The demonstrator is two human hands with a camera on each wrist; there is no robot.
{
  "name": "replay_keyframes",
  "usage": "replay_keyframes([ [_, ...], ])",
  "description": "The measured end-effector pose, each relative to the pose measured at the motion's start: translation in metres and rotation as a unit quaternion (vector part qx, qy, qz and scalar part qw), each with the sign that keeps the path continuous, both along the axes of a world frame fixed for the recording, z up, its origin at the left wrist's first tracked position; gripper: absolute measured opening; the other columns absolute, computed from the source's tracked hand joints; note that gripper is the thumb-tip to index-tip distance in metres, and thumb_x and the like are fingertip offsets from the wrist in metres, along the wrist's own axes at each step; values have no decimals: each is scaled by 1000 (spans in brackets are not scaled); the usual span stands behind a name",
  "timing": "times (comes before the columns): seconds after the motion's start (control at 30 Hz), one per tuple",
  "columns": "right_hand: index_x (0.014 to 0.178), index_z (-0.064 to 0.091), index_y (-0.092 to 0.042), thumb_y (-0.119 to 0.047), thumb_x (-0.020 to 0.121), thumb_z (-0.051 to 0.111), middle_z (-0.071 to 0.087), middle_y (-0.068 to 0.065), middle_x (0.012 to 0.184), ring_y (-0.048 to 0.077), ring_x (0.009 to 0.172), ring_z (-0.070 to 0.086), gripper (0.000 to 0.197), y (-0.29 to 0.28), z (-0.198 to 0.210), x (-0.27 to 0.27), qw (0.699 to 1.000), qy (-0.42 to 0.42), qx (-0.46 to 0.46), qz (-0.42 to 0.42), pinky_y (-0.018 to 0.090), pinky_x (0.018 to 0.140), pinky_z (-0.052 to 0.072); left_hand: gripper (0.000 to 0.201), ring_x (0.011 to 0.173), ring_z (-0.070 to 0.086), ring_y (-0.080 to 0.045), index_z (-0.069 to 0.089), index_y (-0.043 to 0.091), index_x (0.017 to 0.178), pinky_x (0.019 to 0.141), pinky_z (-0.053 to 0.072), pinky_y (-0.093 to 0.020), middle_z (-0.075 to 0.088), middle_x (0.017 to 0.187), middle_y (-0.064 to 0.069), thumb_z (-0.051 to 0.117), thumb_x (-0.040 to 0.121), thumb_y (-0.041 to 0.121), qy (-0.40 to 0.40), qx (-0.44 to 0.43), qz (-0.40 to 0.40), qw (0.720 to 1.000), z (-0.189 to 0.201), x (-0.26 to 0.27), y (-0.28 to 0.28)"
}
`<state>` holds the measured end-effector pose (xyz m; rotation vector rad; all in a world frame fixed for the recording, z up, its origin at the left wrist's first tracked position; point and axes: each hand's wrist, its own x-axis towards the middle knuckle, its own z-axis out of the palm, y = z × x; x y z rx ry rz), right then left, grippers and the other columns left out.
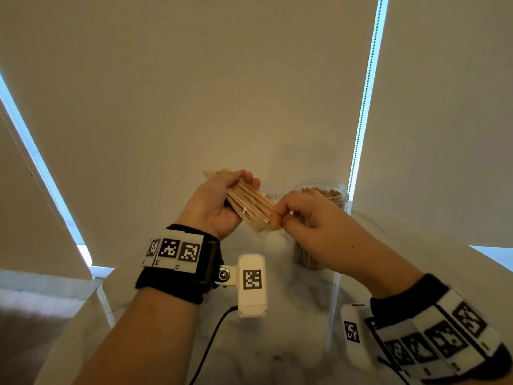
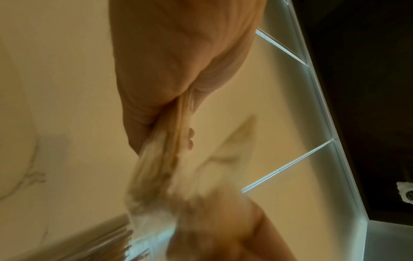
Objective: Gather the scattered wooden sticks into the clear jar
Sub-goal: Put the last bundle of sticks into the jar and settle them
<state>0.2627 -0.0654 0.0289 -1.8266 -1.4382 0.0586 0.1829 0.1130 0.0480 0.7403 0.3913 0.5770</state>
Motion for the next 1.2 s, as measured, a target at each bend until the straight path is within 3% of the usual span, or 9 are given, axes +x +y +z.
replay_keyframes([
  [0.1, 76, 65, -30, -23, 85, 48, 66, -13, 90, 14, 94, 62, 20, -6, 5, 7, 1000, 26, 0, 9, 44, 91, 51, 14, 70, 70, -22, 62, 7, 92, 103, 51, -56, 67, 76, -8, 54, 104, 10, -17, -10, 26, 999, 3, -7, 9],
  [0.17, 77, 66, -29, -24, 88, 48, 71, -6, 85, 21, 86, 67, 21, -6, 5, 10, 998, 57, 0, -21, 45, 86, 55, 15, 71, 70, -20, 64, 7, 94, 102, 52, -55, 67, 78, -7, 54, 104, 12, -33, -11, 44, 998, 6, -13, 14],
  [0.23, 86, 66, -27, -33, 96, 50, 72, -4, 85, 18, 78, 70, 20, -1, 1, 10, 989, 126, 18, -73, 40, 79, 59, 13, 74, 70, -19, 64, 10, 96, 94, 57, -52, 68, 79, -5, 55, 105, 15, -41, 14, 51, 998, 12, -15, 11],
  [0.37, 102, 61, -13, -58, 98, 42, 67, 13, 91, 26, 64, 67, 50, 10, -1, 2, 901, 415, 14, -125, 42, 66, 62, 10, 81, 70, -19, 64, 10, 110, 102, 54, -49, 69, 82, -4, 58, 103, 15, -3, 98, 38, 994, 19, -6, -17],
  [0.47, 102, 64, -5, -58, 100, 36, 71, 24, 92, 30, 71, 68, 60, 8, -1, -6, 848, 523, -4, -89, 38, 65, 60, 11, 90, 67, -21, 64, 11, 112, 105, 51, -50, 67, 87, -5, 59, 103, 15, 6, 121, 31, 992, 14, 5, -41],
  [0.67, 85, 68, -6, -64, 99, 29, 64, 14, 76, 22, 57, 58, 71, 13, -22, -6, 833, 545, -86, -48, 33, 59, 48, 16, 88, 61, -15, 63, 15, 117, 103, 51, -53, 60, 85, 1, 53, 106, 19, -4, 138, 91, 986, 4, 18, -55],
  [0.8, 79, 66, -7, -69, 96, 27, 61, 12, 71, 19, 46, 49, 75, 15, -23, -11, 829, 542, -129, -41, 25, 46, 36, 19, 80, 58, -12, 61, 15, 119, 99, 56, -51, 56, 83, 2, 45, 108, 16, -18, 163, 154, 974, 5, 17, -47],
  [0.97, 68, 58, -13, -78, 90, 25, 45, 0, 47, 13, 37, 35, 76, 16, -19, -11, 872, 447, -178, -97, 20, 40, 28, 20, 73, 56, -12, 60, 13, 120, 90, 61, -47, 55, 81, 1, 45, 108, 13, -48, 137, 203, 968, 5, 11, -31],
  [1.2, 55, 52, -19, -77, 89, 27, 44, -3, 44, 13, 36, 35, 72, 8, -11, -1, 910, 330, -205, -147, 22, 45, 31, 9, 73, 60, -14, 63, 12, 108, 84, 63, -47, 59, 82, -1, 56, 104, 16, -74, 72, 230, 968, 12, -8, -10],
])
